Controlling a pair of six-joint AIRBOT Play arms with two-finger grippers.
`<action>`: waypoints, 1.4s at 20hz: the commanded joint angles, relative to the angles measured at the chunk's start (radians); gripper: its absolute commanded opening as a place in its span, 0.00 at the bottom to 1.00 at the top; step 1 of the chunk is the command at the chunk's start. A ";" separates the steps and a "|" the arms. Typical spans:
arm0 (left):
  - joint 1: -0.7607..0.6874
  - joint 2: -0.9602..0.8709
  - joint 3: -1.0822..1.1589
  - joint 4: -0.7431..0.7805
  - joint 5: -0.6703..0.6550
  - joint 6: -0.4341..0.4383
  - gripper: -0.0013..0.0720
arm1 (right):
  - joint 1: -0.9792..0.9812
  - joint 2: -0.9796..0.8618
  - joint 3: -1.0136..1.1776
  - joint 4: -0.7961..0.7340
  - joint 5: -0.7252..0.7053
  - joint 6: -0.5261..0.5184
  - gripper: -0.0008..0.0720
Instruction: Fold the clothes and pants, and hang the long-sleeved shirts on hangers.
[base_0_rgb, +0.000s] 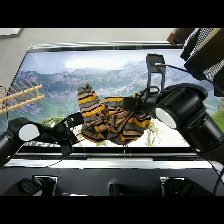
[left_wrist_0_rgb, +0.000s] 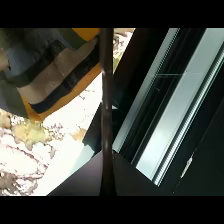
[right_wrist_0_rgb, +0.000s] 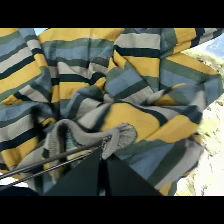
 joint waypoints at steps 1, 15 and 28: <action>-0.051 -0.066 0.066 -0.001 0.021 0.013 0.04 | 0.000 -0.013 0.017 0.006 0.015 -0.017 0.04; -0.113 -0.181 0.120 -0.052 -0.011 0.119 0.04 | 0.000 0.154 0.020 -0.075 0.284 -0.025 0.04; -0.074 -0.221 0.206 -0.233 -0.060 0.316 0.04 | 0.001 0.157 -0.003 -0.093 0.117 -0.110 0.04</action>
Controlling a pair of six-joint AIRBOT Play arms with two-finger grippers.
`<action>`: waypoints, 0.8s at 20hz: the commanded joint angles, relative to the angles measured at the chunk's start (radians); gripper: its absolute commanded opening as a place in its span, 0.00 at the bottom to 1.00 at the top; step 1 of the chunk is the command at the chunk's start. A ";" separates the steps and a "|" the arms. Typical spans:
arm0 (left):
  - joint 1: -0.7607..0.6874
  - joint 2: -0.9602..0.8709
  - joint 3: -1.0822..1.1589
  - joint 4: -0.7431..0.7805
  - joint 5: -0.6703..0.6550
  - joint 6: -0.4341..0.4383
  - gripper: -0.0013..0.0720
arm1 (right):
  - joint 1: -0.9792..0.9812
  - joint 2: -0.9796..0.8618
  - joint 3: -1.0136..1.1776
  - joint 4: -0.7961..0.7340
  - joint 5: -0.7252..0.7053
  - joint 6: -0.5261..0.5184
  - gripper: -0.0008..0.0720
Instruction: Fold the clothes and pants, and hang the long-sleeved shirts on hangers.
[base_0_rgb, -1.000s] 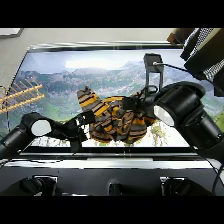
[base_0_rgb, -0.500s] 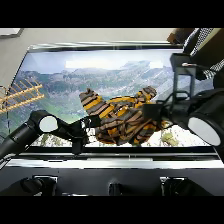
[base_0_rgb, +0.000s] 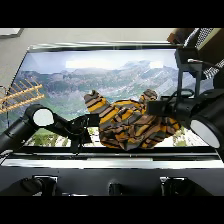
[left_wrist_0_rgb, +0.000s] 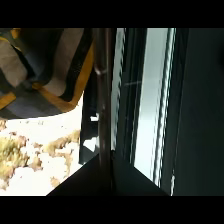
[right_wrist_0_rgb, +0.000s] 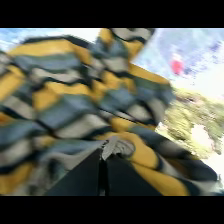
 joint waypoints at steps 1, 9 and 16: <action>-0.002 -0.037 0.005 -0.069 0.047 0.028 0.04 | 0.001 0.001 -0.001 0.105 -0.088 -0.009 0.04; -0.047 -0.128 0.005 -0.073 0.141 0.025 0.04 | 0.001 0.002 0.054 0.285 -0.105 -0.047 0.04; -0.053 -0.136 0.005 -0.084 0.177 0.024 0.04 | 0.001 0.002 0.148 0.317 -0.056 -0.061 0.04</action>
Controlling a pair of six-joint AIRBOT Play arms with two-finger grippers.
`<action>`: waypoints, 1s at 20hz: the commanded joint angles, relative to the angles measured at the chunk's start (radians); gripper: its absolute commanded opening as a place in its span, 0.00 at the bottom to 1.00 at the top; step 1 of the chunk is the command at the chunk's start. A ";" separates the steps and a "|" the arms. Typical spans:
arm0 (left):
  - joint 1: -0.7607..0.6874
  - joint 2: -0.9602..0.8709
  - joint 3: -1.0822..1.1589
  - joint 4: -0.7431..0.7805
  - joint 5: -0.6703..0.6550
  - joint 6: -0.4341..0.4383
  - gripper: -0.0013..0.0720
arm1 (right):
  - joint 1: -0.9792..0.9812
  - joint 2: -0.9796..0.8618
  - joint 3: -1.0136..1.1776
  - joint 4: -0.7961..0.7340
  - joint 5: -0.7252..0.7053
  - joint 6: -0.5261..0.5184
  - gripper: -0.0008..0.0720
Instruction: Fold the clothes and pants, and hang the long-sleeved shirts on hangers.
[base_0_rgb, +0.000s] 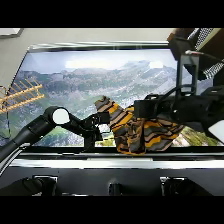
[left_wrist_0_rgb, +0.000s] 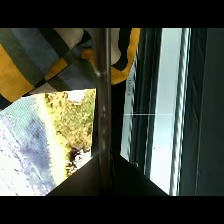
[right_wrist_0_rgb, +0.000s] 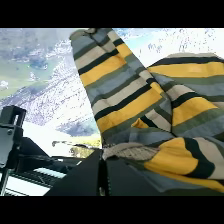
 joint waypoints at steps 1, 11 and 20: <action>-0.002 -0.004 0.001 -0.003 0.011 -0.001 0.04 | 0.001 0.001 0.049 0.013 0.017 -0.007 0.04; -0.002 -0.003 0.020 -0.104 0.058 0.000 0.04 | 0.001 -0.075 0.006 -0.056 0.087 -0.136 0.04; -0.002 -0.003 0.020 -0.140 0.068 0.000 0.04 | 0.001 -0.074 -0.044 -0.034 0.097 -0.126 0.18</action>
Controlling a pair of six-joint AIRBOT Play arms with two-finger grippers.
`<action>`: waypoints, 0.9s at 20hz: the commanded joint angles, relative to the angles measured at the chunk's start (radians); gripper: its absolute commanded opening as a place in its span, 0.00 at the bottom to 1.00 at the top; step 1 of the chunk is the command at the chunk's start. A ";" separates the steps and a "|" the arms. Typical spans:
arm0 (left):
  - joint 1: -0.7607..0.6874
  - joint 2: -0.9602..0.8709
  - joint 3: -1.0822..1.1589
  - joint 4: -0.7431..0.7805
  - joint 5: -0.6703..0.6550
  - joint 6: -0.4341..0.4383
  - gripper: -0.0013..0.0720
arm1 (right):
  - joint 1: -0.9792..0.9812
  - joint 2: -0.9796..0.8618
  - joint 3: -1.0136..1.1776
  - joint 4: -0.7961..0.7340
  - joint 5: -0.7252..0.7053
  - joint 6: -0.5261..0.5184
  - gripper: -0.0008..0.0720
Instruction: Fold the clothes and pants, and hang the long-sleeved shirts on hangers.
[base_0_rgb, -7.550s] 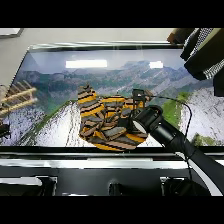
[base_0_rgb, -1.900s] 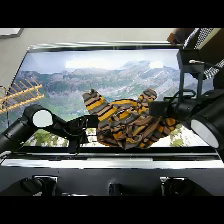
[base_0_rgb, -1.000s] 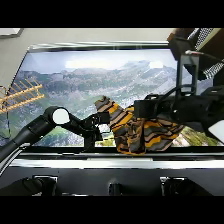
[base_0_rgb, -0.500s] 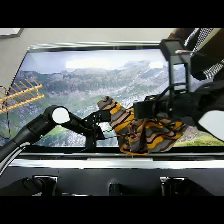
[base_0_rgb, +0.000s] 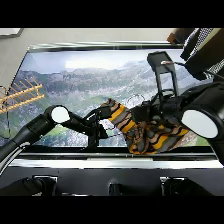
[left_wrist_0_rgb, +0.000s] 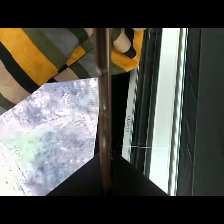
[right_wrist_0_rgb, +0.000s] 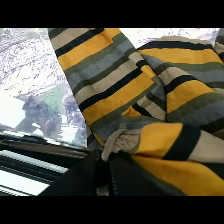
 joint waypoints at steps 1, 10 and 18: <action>0.000 0.000 0.001 -0.018 0.006 0.000 0.04 | 0.000 0.006 -0.006 0.025 0.033 0.004 0.27; 0.000 0.000 0.001 -0.018 0.006 0.000 0.04 | 0.000 0.158 -0.006 -0.061 0.094 0.084 0.80; 0.000 0.000 0.001 -0.018 0.006 0.000 0.04 | -0.011 0.189 0.056 -0.361 0.174 0.272 0.93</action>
